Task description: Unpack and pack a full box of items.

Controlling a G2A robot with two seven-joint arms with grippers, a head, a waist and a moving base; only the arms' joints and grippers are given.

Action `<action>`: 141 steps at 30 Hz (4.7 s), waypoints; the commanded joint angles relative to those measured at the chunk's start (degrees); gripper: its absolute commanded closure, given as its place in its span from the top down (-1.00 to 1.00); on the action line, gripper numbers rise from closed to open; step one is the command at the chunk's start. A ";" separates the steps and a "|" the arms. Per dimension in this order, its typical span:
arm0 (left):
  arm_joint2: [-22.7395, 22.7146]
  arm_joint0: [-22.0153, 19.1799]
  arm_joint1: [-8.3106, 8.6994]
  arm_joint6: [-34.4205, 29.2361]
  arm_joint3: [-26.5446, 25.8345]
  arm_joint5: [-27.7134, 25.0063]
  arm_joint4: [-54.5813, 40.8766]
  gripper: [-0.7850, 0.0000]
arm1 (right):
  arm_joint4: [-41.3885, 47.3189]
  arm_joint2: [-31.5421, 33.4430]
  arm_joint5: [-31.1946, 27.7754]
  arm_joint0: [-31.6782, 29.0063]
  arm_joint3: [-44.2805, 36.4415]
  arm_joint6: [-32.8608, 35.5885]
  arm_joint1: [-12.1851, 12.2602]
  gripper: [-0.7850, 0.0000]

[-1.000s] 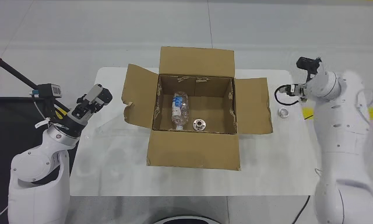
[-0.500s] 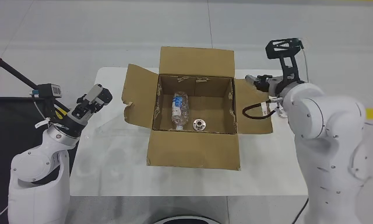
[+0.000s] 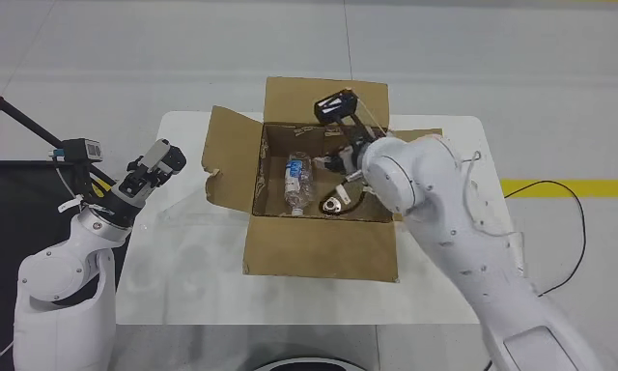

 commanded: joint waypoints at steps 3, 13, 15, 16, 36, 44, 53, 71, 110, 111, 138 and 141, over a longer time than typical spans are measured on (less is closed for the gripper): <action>0.00 0.00 0.00 0.00 0.00 0.00 0.00 1.00 | 5.40 -3.54 -0.01 2.99 9.40 -2.87 -2.05 1.00; 0.00 0.00 0.00 0.00 0.00 0.00 0.00 1.00 | 13.16 -11.15 -0.68 6.93 24.50 -8.56 -7.02 1.00; 0.00 0.00 0.00 0.00 0.00 0.00 0.00 1.00 | 14.62 -12.27 -0.34 7.48 27.16 -9.88 -8.11 1.00; 0.00 0.00 0.00 0.00 0.00 0.00 0.00 1.00 | 15.67 -12.57 -0.66 7.77 28.62 -10.61 -8.61 1.00; 0.00 0.00 0.00 0.00 0.00 0.00 0.00 1.00 | 21.14 -19.11 -2.50 12.14 48.35 -16.46 -17.34 0.91; 0.00 0.00 0.00 0.00 0.00 0.00 0.00 1.00 | 21.90 -19.26 -4.44 13.25 53.84 -17.16 -19.37 -0.04; 0.00 0.00 0.00 0.00 0.00 0.00 0.00 1.00 | 22.36 -18.13 -6.37 14.46 57.19 -17.85 -20.47 -1.00; 0.00 0.00 0.00 0.00 0.00 0.00 0.00 1.00 | 18.59 -9.65 -11.59 10.74 42.97 -12.18 -14.84 -1.00; 0.00 0.00 0.00 0.00 0.00 0.00 0.00 1.00 | 2.99 26.95 -16.54 -23.16 -27.77 -2.37 -0.83 -1.00; 0.00 0.00 0.00 0.00 0.00 0.00 0.00 1.00 | 3.35 28.34 -16.31 -24.08 -28.74 -2.25 -0.64 -1.00; 0.00 0.00 0.00 0.00 0.00 0.00 0.00 1.00 | 7.33 8.42 -18.34 2.18 14.53 5.79 -2.71 0.98; 0.00 0.00 0.00 0.00 0.00 0.00 0.00 1.00 | 6.68 5.36 -17.89 5.19 21.56 5.11 -3.62 0.98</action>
